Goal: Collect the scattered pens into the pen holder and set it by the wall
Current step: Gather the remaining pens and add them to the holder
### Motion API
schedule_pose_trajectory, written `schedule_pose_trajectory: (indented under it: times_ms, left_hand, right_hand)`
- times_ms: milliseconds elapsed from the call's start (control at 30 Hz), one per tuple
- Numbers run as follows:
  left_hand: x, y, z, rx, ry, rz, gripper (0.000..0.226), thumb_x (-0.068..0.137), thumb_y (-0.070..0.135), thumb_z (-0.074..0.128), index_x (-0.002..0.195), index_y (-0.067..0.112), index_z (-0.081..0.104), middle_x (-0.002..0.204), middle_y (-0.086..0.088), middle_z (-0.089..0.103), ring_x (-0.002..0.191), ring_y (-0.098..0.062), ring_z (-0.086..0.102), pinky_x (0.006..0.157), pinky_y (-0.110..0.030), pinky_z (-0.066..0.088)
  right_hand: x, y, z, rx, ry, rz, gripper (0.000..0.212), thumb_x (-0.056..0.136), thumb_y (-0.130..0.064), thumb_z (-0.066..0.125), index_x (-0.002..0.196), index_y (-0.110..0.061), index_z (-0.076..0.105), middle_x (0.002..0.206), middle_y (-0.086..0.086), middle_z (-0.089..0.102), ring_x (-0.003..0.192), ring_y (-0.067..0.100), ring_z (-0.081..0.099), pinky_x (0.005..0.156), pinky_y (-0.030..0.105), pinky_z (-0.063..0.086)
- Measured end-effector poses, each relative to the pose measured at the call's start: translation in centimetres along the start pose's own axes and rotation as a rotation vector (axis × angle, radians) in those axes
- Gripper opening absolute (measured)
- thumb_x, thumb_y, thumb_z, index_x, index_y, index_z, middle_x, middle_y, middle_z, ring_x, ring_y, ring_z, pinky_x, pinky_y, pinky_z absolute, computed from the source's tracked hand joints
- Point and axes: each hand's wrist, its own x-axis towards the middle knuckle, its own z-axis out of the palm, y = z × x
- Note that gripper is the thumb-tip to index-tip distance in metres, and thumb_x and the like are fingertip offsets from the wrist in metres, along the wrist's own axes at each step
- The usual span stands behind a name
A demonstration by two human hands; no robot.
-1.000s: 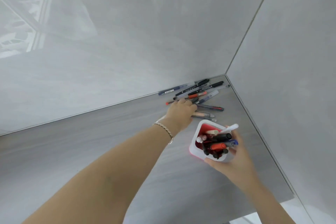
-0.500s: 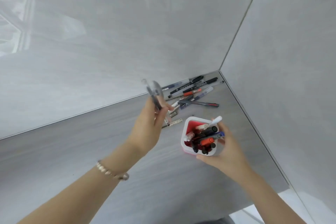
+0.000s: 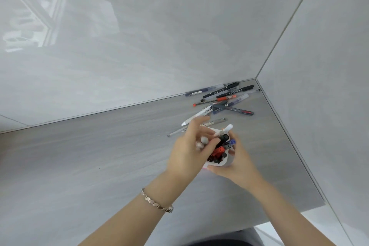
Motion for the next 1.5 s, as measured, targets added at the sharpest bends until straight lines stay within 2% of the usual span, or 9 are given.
schedule_pose_trajectory:
  times_ms: [100,200,400,600,700,833,1000,1133,1500]
  left_hand:
    - [0.5,0.3,-0.5,0.097,0.096,0.102,0.068,0.075,0.020,0.068,0.108,0.065,0.029,0.089,0.039,0.056,0.078,0.007,0.061,0.074,-0.014,0.050]
    - [0.8,-0.3,-0.6,0.077,0.095,0.093,0.056,0.073,0.035,0.062,0.113,0.059,0.031,0.104,0.023,0.060,0.080,0.006,0.059,0.074,-0.011,0.046]
    - [-0.2,-1.5,-0.2,0.029,-0.121,0.134,0.046,0.084,0.047,0.029,0.126,0.032,0.039,0.114,-0.004,0.065,0.102,-0.021,0.064,0.084,-0.047,0.053]
    - [-0.3,-2.0,-0.5,-0.156,0.123,0.210,0.054,0.087,0.055,0.038,0.130,0.056,0.006,0.118,0.020,0.055,0.089,-0.025,0.069,0.076,-0.051,0.055]
    - [0.3,-1.9,-0.4,-0.144,0.190,0.233,0.050,0.088,0.052,0.040,0.129,0.058,0.013,0.116,0.027,0.053,0.092,-0.020,0.069,0.079,-0.039,0.056]
    - [0.2,-2.4,0.4,-0.018,-0.021,0.090,0.037,0.090,0.038,0.031,0.123,0.035,0.046,0.123,0.013,0.050,0.118,-0.011,0.053,0.097,-0.033,0.049]
    - [1.0,-2.7,0.0,0.186,-0.254,0.200,0.061,0.090,0.053,0.011,0.139,0.020,0.028,0.145,0.011,0.027,0.140,-0.001,0.016,0.118,-0.025,0.012]
    - [5.7,-2.7,-0.8,0.060,-0.112,-0.090,0.041,0.093,0.041,0.034,0.124,0.022,0.051,0.125,0.002,0.059,0.113,-0.010,0.056,0.103,-0.031,0.042]
    - [15.0,-6.9,3.9,0.689,-0.329,-0.342,0.037,0.083,0.031,0.061,0.112,0.011,0.052,0.115,-0.010,0.061,0.106,-0.030,0.056,0.087,-0.040,0.048]
  right_hand:
    - [0.0,0.1,0.0,0.031,-0.018,0.016,0.091,0.059,0.004,0.082,0.127,-0.029,0.031,0.116,-0.017,0.051,0.096,-0.023,0.052,0.074,-0.006,0.040]
    - [-0.1,-0.1,0.2,0.040,-0.015,0.006,0.088,0.060,0.009,0.079,0.124,-0.029,0.031,0.115,-0.015,0.051,0.092,-0.025,0.052,0.072,-0.007,0.040]
    - [-0.1,0.0,0.2,0.028,-0.005,-0.017,0.083,0.060,0.006,0.081,0.111,-0.043,0.037,0.112,-0.018,0.055,0.097,-0.015,0.057,0.075,0.000,0.045]
    - [0.0,0.4,0.2,0.057,-0.013,0.041,0.092,0.059,0.001,0.082,0.129,-0.028,0.030,0.119,-0.016,0.050,0.098,-0.022,0.052,0.074,-0.002,0.044]
    - [-0.1,0.1,0.3,0.070,-0.020,0.047,0.092,0.060,0.003,0.081,0.127,-0.032,0.029,0.114,-0.021,0.049,0.091,-0.024,0.054,0.069,-0.003,0.043]
    - [-0.2,-0.5,0.1,0.070,-0.023,0.021,0.085,0.060,0.007,0.079,0.121,-0.031,0.035,0.110,-0.017,0.054,0.091,-0.020,0.057,0.071,-0.002,0.044]
    - [-0.3,-1.5,-0.2,0.055,-0.006,0.010,0.073,0.059,0.011,0.078,0.104,-0.035,0.042,0.102,-0.016,0.058,0.085,-0.022,0.058,0.069,-0.005,0.041]
    - [-0.2,-1.8,-0.8,0.122,0.032,0.039,0.071,0.060,0.022,0.071,0.103,-0.027,0.044,0.095,-0.014,0.057,0.073,-0.024,0.058,0.062,-0.006,0.040]
    - [-0.1,-0.5,-1.8,0.051,0.018,0.106,0.080,0.056,-0.006,0.085,0.115,-0.039,0.040,0.101,-0.027,0.062,0.097,-0.021,0.053,0.074,-0.007,0.037]
